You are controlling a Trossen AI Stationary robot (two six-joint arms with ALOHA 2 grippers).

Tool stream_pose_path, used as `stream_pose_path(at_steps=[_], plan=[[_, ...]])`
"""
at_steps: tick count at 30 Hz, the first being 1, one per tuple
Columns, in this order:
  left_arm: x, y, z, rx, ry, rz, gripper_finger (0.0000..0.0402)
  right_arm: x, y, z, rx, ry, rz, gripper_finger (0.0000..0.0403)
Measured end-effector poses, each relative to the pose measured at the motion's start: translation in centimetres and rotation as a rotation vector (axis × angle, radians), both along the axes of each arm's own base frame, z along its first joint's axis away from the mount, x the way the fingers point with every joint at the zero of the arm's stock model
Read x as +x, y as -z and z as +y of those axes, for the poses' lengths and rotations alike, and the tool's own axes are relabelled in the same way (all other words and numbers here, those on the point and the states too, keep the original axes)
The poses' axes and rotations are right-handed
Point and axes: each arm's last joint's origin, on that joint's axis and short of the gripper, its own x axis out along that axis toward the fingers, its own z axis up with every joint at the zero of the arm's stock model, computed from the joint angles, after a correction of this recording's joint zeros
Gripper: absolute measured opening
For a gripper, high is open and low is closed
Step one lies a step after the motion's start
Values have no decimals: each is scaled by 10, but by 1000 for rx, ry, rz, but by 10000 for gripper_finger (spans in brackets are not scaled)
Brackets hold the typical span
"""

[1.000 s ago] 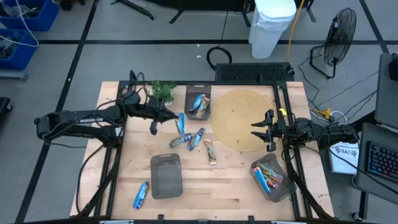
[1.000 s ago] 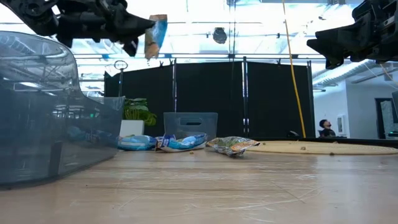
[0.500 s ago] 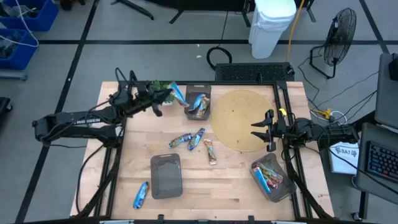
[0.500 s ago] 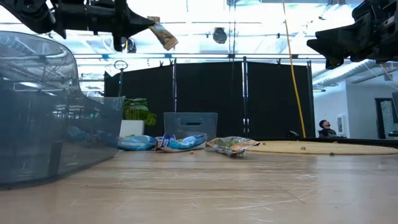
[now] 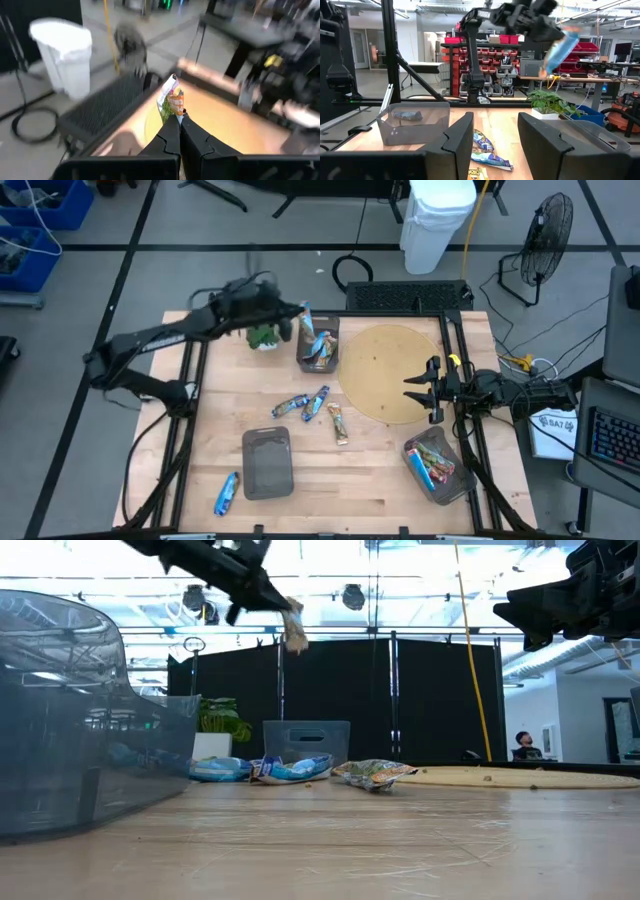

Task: Pick and place Granola Bars by type
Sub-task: Put the yellow granola bar into the top black bin

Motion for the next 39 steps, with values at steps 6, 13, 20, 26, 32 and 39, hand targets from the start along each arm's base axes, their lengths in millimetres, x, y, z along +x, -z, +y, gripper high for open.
stream_pose_path(at_steps=[6,13,20,26,32,39], plan=[[37,20,23,-67,36,221,0,0,0,0,0,0,0,150],[65,70,40,-123,45,344,0,0,0,0,0,0,0,146],[70,97,56,-157,21,399,1,0,0,0,0,0,0,150],[66,103,65,-165,3,420,0,0,0,0,0,0,-1,145],[64,106,64,-178,4,432,0,0,0,0,0,0,0,148],[69,106,55,-186,53,435,0,0,0,0,0,0,0,148]])
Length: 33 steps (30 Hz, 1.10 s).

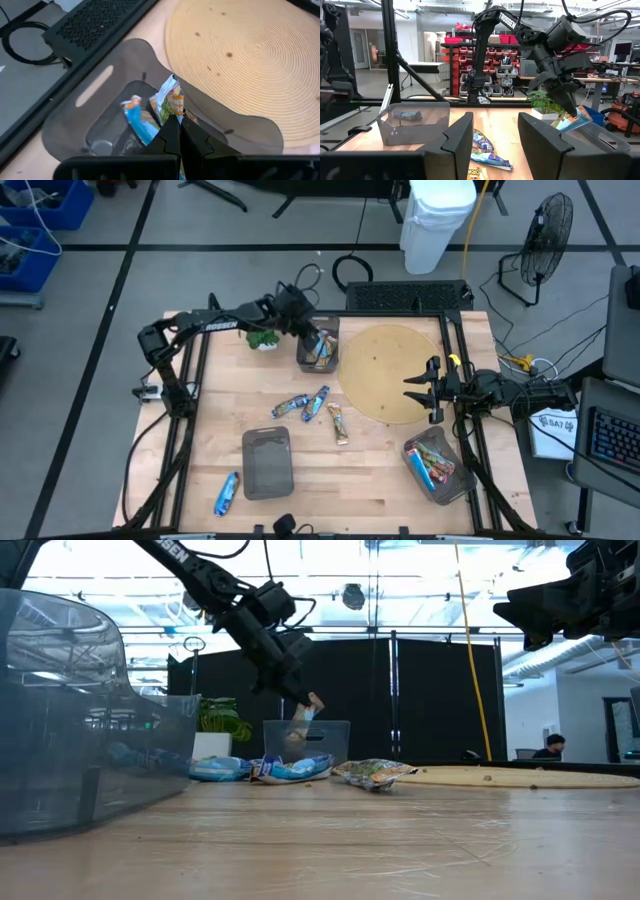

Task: Pick and place Granola Bars by type
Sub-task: Put the yellow granola bar into the top black bin

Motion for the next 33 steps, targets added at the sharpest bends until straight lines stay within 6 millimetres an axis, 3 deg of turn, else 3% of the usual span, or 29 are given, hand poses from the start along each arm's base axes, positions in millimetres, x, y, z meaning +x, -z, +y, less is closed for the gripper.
stream_pose_path(at_steps=[13,26,33], plan=[[6,36,0,-97,5,112,1,0,0,0,0,0,2,148],[-5,39,10,-37,-223,209,2,0,0,0,0,0,2,150],[-5,39,10,-34,-238,211,3,0,0,0,0,0,2,146]])
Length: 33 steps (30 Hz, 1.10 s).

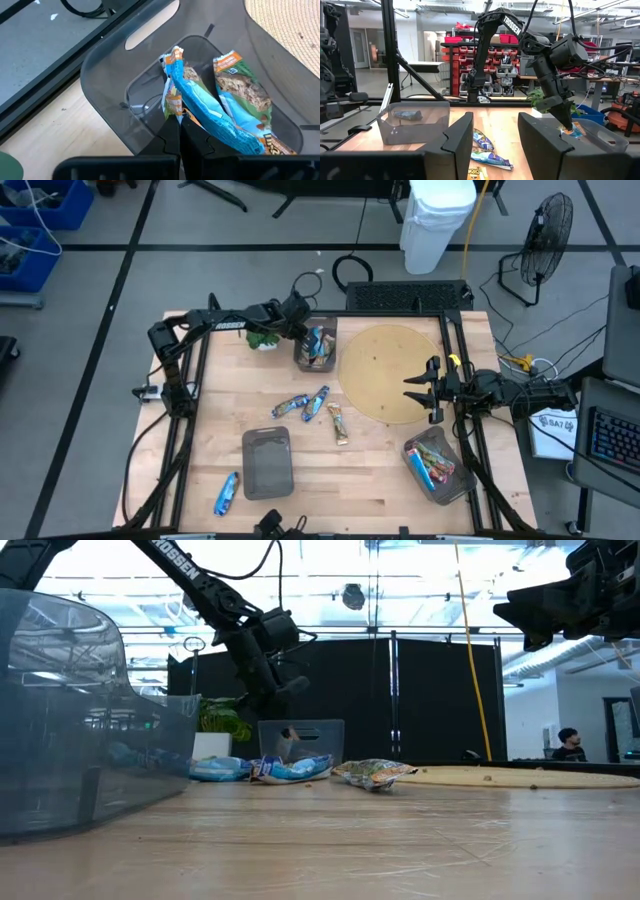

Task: Pick and place Granola Bars by type
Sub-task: Put the yellow granola bar into the top black bin

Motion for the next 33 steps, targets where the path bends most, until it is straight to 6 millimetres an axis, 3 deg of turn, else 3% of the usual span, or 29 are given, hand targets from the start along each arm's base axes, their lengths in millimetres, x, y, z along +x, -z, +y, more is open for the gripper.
stream_pose_path(at_steps=[7,33], plan=[[1,0,0,-4,-9,-11,22,0,0,0,0,0,0,150],[6,-3,0,-30,32,-87,27,0,0,0,0,0,0,150]])
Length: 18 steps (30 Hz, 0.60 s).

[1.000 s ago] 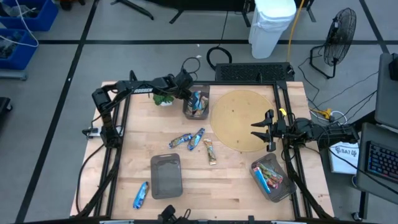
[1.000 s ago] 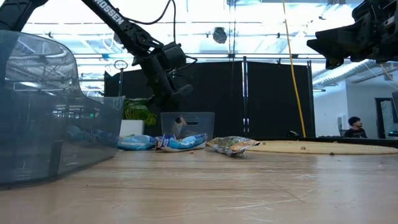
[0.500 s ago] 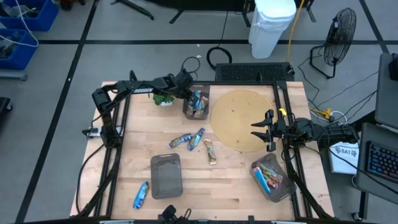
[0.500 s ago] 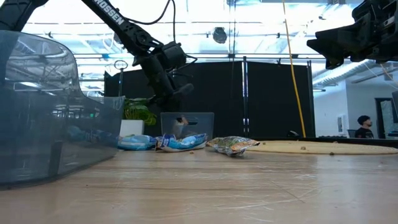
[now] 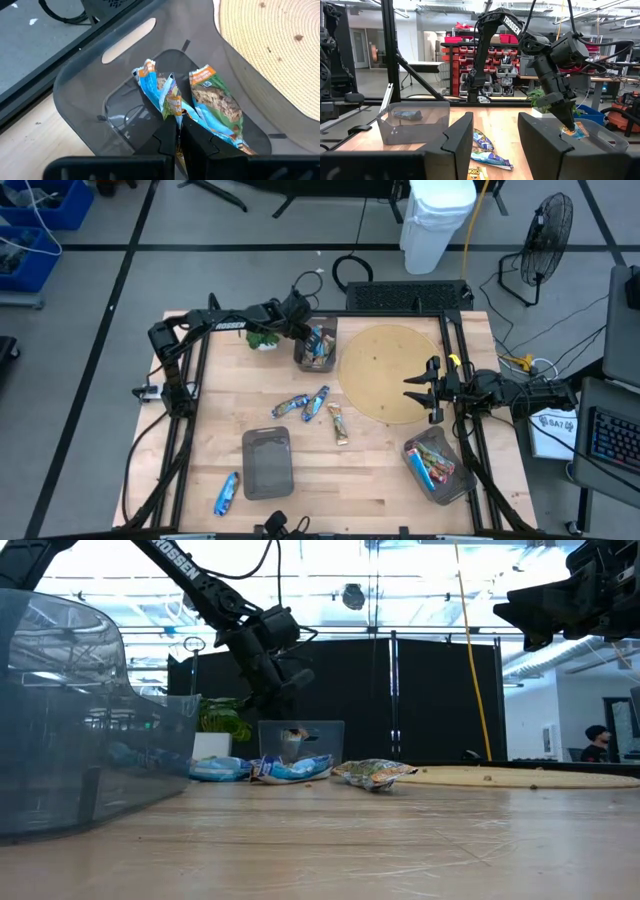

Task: Pick and place Granola Bars by type
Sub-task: Put the yellow granola bar into the top black bin

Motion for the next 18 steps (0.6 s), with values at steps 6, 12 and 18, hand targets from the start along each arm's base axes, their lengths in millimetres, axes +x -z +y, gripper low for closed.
stream_pose_path(at_steps=[6,12,18], plan=[[0,0,0,-2,-3,0,33,0,0,0,0,0,0,147],[0,0,0,-14,-18,-6,99,0,0,0,0,0,0,150],[0,0,0,-29,-38,-10,187,0,0,0,0,0,0,147]])
